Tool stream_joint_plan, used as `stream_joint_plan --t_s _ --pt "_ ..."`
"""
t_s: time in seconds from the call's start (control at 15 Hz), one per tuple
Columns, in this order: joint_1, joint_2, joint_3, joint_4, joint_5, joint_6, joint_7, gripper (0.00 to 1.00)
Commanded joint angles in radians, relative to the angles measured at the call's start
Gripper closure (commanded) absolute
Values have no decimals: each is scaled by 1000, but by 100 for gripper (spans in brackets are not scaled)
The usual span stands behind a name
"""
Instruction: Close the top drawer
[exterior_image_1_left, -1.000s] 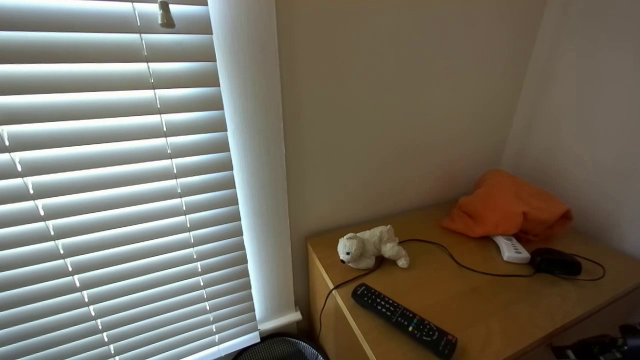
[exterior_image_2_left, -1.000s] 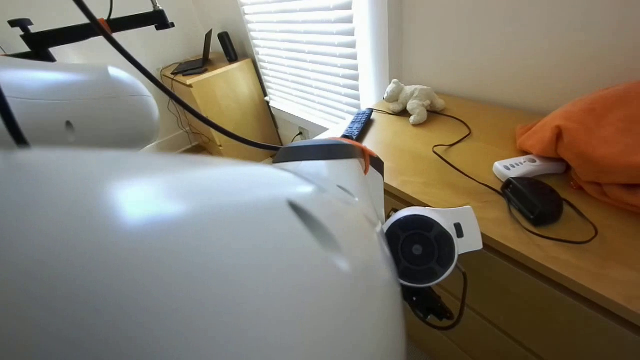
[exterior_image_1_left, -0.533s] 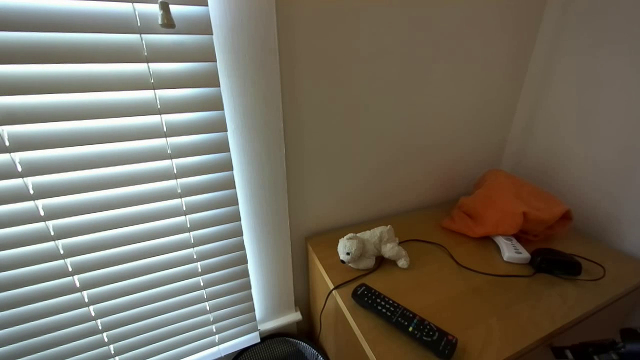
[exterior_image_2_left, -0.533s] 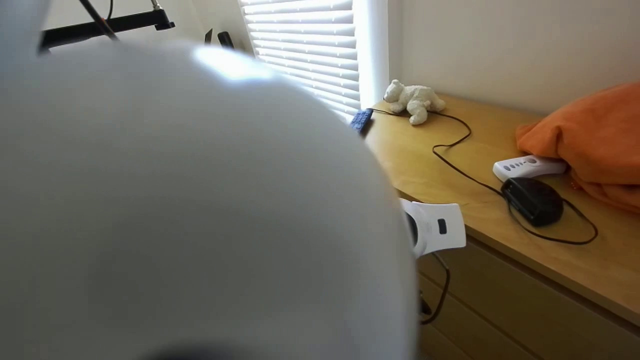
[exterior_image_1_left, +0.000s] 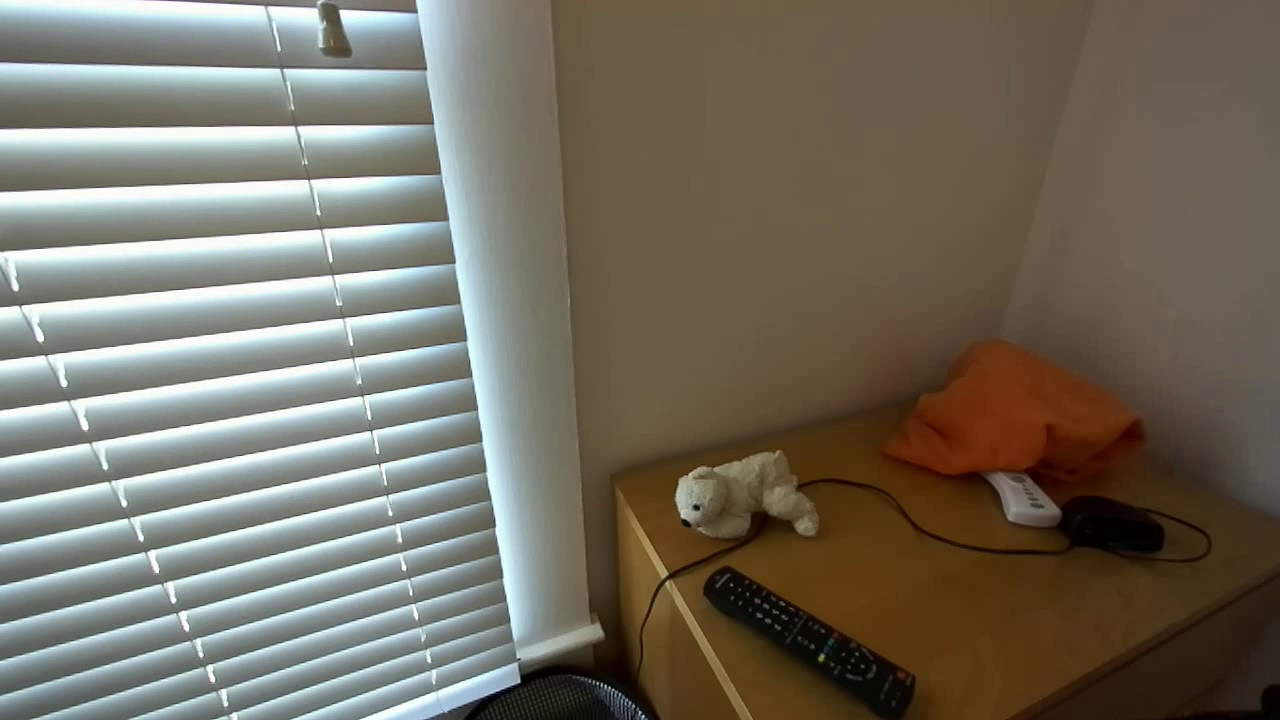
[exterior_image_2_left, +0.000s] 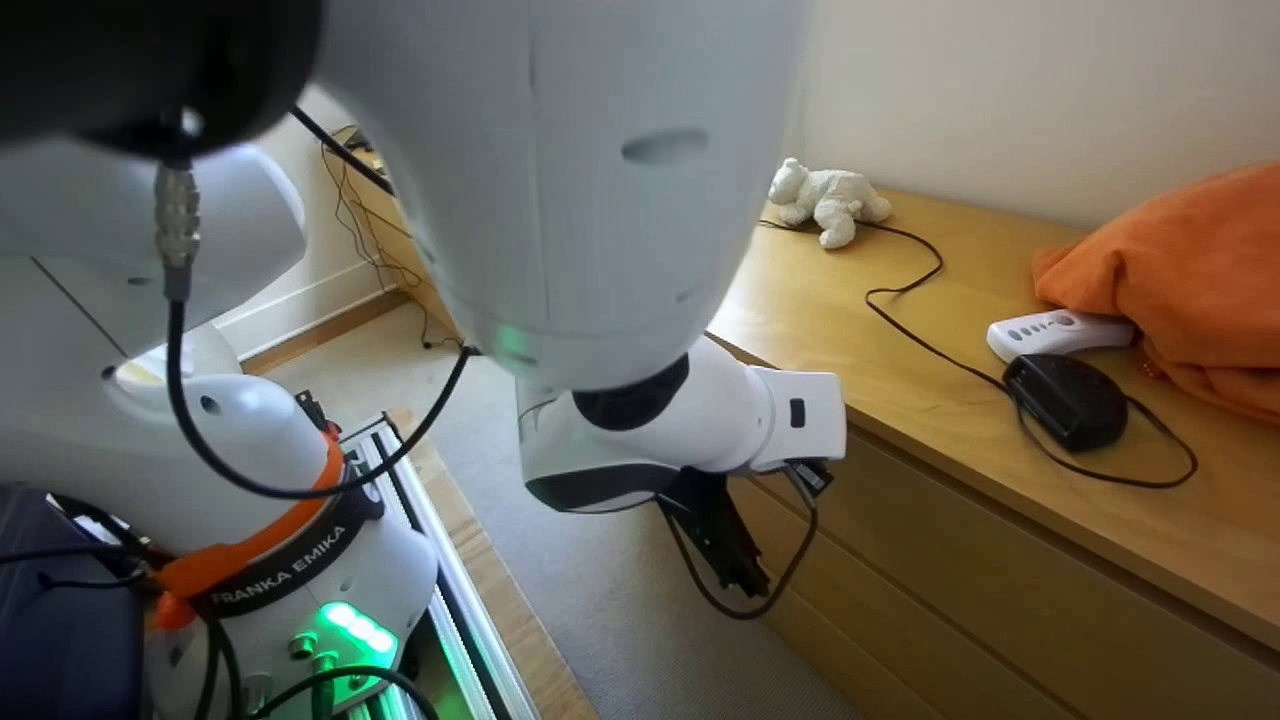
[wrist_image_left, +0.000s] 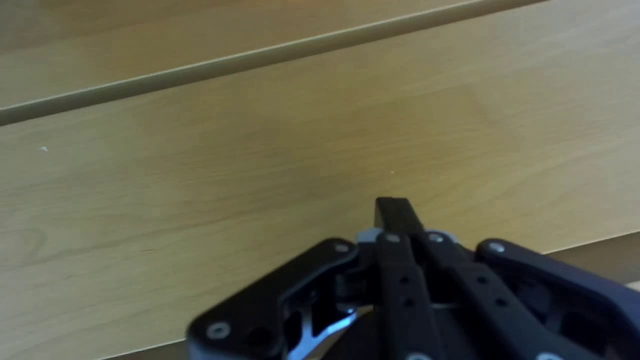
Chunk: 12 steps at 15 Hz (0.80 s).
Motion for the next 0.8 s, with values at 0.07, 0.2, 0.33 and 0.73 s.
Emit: stream_joint_plan --t_s 0.07,0.2,0.33,0.73 --pt "228 -132 -23 -32 260 -3 12 92" --pt "334 -198 -20 -23 408 -25 1 67" --pt "441 -271 -23 -10 575 -68 -12 51" --pt "705 -593 -83 -71 1049 -466 -116 7"
